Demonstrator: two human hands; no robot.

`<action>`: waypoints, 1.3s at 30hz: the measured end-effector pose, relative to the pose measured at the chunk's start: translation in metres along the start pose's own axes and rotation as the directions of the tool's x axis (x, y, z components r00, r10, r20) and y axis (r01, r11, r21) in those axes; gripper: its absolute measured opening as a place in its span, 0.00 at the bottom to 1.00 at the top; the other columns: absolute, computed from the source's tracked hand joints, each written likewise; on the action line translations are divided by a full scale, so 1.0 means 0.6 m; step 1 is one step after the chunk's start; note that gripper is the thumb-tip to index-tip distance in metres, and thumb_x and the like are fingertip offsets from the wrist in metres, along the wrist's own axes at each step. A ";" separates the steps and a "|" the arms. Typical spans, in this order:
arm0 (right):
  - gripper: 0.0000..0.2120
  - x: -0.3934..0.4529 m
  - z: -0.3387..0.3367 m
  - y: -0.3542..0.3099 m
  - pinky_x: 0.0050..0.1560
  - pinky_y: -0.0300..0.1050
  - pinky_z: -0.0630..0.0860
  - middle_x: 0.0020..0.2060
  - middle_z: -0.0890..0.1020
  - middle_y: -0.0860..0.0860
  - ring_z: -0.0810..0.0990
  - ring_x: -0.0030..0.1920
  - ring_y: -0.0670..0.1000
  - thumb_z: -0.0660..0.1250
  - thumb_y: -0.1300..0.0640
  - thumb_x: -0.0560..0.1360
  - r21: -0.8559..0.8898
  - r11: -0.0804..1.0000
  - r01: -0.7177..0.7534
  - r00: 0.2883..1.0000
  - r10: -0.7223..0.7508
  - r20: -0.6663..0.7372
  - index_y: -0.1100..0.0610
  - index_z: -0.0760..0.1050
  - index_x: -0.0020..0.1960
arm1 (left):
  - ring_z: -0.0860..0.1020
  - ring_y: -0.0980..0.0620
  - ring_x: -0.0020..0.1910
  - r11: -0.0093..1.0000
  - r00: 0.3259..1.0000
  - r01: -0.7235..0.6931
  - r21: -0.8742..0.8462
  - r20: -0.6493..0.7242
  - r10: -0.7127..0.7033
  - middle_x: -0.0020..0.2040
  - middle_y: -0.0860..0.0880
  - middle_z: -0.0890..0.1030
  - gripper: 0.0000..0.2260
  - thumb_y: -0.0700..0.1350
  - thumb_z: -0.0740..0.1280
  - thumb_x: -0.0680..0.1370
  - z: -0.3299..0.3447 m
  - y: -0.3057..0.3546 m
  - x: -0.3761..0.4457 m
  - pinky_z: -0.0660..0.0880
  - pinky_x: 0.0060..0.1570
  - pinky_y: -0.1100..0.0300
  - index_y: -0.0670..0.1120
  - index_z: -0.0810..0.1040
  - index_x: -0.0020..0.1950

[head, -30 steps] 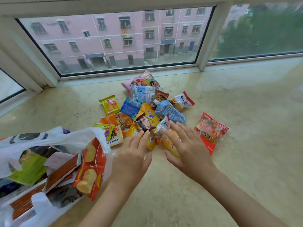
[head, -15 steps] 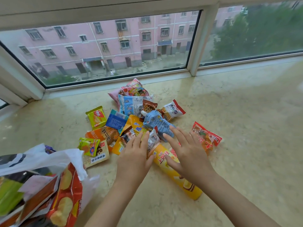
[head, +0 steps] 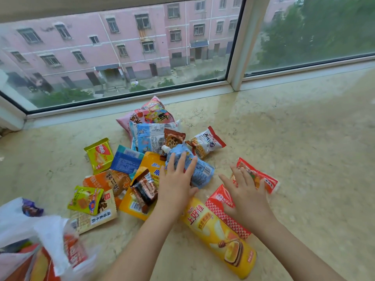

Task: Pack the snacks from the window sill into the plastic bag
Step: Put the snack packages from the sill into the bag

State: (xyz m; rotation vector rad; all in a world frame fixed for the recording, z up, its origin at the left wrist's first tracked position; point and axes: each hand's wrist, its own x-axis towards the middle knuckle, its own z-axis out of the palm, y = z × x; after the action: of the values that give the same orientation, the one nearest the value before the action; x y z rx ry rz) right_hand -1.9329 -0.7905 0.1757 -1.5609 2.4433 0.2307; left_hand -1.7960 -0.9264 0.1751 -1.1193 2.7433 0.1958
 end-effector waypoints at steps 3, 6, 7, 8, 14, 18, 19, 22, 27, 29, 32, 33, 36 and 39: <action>0.43 0.005 0.019 0.009 0.66 0.74 0.54 0.77 0.38 0.52 0.40 0.77 0.58 0.67 0.41 0.71 0.071 0.997 -0.007 0.992 -0.001 0.122 0.40 0.44 0.76 | 0.38 0.42 0.77 0.988 0.997 -0.079 0.132 0.014 0.078 0.79 0.47 0.42 0.38 0.58 0.63 0.78 0.006 0.007 0.033 0.44 0.72 0.37 0.54 0.41 0.78; 0.45 0.007 0.025 0.006 0.66 0.76 0.51 0.77 0.37 0.50 0.36 0.76 0.58 0.69 0.42 0.71 0.078 0.996 0.032 0.981 -0.046 0.191 0.41 0.43 0.76 | 0.40 0.42 0.77 0.950 0.987 -0.156 0.271 0.065 0.144 0.79 0.45 0.47 0.35 0.48 0.63 0.80 0.010 0.013 0.059 0.39 0.71 0.35 0.52 0.43 0.79; 0.45 0.010 0.023 0.008 0.66 0.77 0.49 0.77 0.38 0.50 0.36 0.76 0.59 0.70 0.42 0.71 0.062 0.996 0.060 0.975 -0.072 0.210 0.42 0.43 0.76 | 0.43 0.42 0.77 0.937 0.984 -0.176 0.301 0.074 0.161 0.79 0.45 0.50 0.35 0.46 0.64 0.79 0.008 0.014 0.067 0.38 0.71 0.36 0.51 0.46 0.79; 0.45 0.015 0.022 0.011 0.65 0.78 0.46 0.77 0.39 0.50 0.35 0.76 0.59 0.70 0.42 0.70 0.043 0.994 0.098 0.967 -0.105 0.231 0.43 0.45 0.77 | 0.46 0.42 0.77 0.925 0.981 -0.196 0.325 0.079 0.180 0.77 0.44 0.55 0.34 0.44 0.65 0.78 0.004 0.016 0.074 0.38 0.71 0.36 0.50 0.49 0.78; 0.40 0.074 -0.008 0.047 0.64 0.78 0.34 0.73 0.62 0.50 0.38 0.77 0.57 0.72 0.41 0.68 -0.063 0.917 0.393 0.872 -0.350 0.341 0.49 0.59 0.74 | 0.59 0.43 0.73 0.898 0.962 -0.268 0.350 0.054 0.266 0.69 0.45 0.66 0.30 0.39 0.67 0.75 -0.013 0.005 0.086 0.37 0.72 0.39 0.48 0.60 0.74; 0.31 0.086 -0.014 0.051 0.64 0.77 0.35 0.64 0.70 0.51 0.55 0.74 0.56 0.72 0.46 0.69 -0.107 0.874 0.473 0.847 -0.419 0.326 0.48 0.66 0.69 | 0.79 0.44 0.47 0.903 0.943 -0.281 0.325 -0.081 0.323 0.44 0.48 0.80 0.28 0.40 0.81 0.50 -0.005 -0.010 0.077 0.67 0.64 0.39 0.47 0.79 0.49; 0.29 0.085 -0.010 0.051 0.65 0.77 0.35 0.61 0.71 0.51 0.59 0.71 0.55 0.72 0.48 0.69 -0.110 0.870 0.480 0.849 -0.429 0.309 0.49 0.68 0.68 | 0.80 0.45 0.42 0.908 0.935 -0.290 0.303 -0.113 0.337 0.39 0.49 0.80 0.27 0.40 0.81 0.48 -0.004 -0.013 0.075 0.71 0.61 0.40 0.47 0.78 0.44; 0.23 0.076 -0.003 0.051 0.66 0.75 0.35 0.57 0.72 0.51 0.66 0.64 0.54 0.71 0.50 0.71 -0.101 0.876 0.472 0.861 -0.433 0.269 0.50 0.71 0.64 | 0.79 0.46 0.33 0.922 0.916 -0.314 0.225 -0.184 0.356 0.34 0.49 0.80 0.26 0.42 0.83 0.47 -0.006 -0.018 0.064 0.77 0.51 0.45 0.46 0.76 0.40; 0.13 0.060 -0.004 0.054 0.68 0.75 0.40 0.54 0.72 0.52 0.69 0.59 0.56 0.66 0.58 0.74 -0.088 0.894 0.439 0.887 -0.416 0.202 0.51 0.71 0.58 | 0.73 0.48 0.26 0.931 0.897 -0.323 0.169 -0.260 0.358 0.30 0.51 0.74 0.27 0.36 0.81 0.49 -0.012 -0.027 0.039 0.67 0.26 0.58 0.47 0.71 0.40; 0.11 0.055 -0.012 0.059 0.68 0.74 0.43 0.52 0.73 0.51 0.70 0.58 0.56 0.63 0.61 0.75 -0.082 0.901 0.427 0.897 -0.410 0.164 0.51 0.69 0.56 | 0.73 0.48 0.27 0.931 0.889 -0.334 0.148 -0.279 0.363 0.31 0.51 0.74 0.30 0.39 0.83 0.49 -0.011 -0.035 0.030 0.67 0.26 0.59 0.47 0.68 0.42; 0.11 0.045 -0.021 0.060 0.66 0.74 0.52 0.45 0.76 0.49 0.74 0.51 0.55 0.61 0.62 0.75 -0.054 0.898 0.436 0.899 -0.433 0.058 0.50 0.69 0.54 | 0.75 0.49 0.29 0.931 0.866 -0.343 0.122 -0.344 0.364 0.34 0.50 0.75 0.30 0.39 0.83 0.53 -0.017 -0.047 0.014 0.69 0.26 0.58 0.48 0.69 0.47; 0.12 0.042 -0.020 0.060 0.63 0.75 0.58 0.40 0.76 0.48 0.76 0.45 0.54 0.65 0.63 0.72 -0.077 0.888 0.454 0.888 -0.458 -0.041 0.49 0.69 0.52 | 0.75 0.49 0.30 0.930 0.852 -0.349 0.116 -0.374 0.366 0.35 0.50 0.75 0.30 0.38 0.82 0.54 -0.022 -0.051 0.007 0.70 0.26 0.57 0.48 0.71 0.49; 0.19 0.032 -0.023 0.054 0.53 0.72 0.72 0.32 0.75 0.45 0.76 0.33 0.51 0.74 0.62 0.63 -0.105 0.904 0.414 0.867 -0.426 -0.258 0.48 0.71 0.47 | 0.77 0.47 0.32 0.922 0.779 -0.363 0.132 -0.500 0.378 0.37 0.47 0.77 0.28 0.31 0.76 0.60 -0.044 -0.065 -0.020 0.73 0.26 0.55 0.46 0.78 0.57; 0.15 0.022 -0.034 0.036 0.51 0.64 0.76 0.35 0.77 0.46 0.78 0.36 0.53 0.75 0.58 0.67 -0.062 0.925 0.376 0.814 -0.361 -0.455 0.48 0.71 0.47 | 0.79 0.46 0.34 0.921 0.690 -0.338 0.192 -0.615 0.382 0.39 0.48 0.79 0.20 0.31 0.67 0.70 -0.069 -0.082 -0.049 0.74 0.29 0.55 0.46 0.81 0.59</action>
State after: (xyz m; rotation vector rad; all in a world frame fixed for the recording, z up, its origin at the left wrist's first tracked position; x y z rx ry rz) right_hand -1.9602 -0.7981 0.1916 -2.2443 2.3570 -0.2819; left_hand -1.7453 -0.9487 0.2187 -0.6861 3.5400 -0.2989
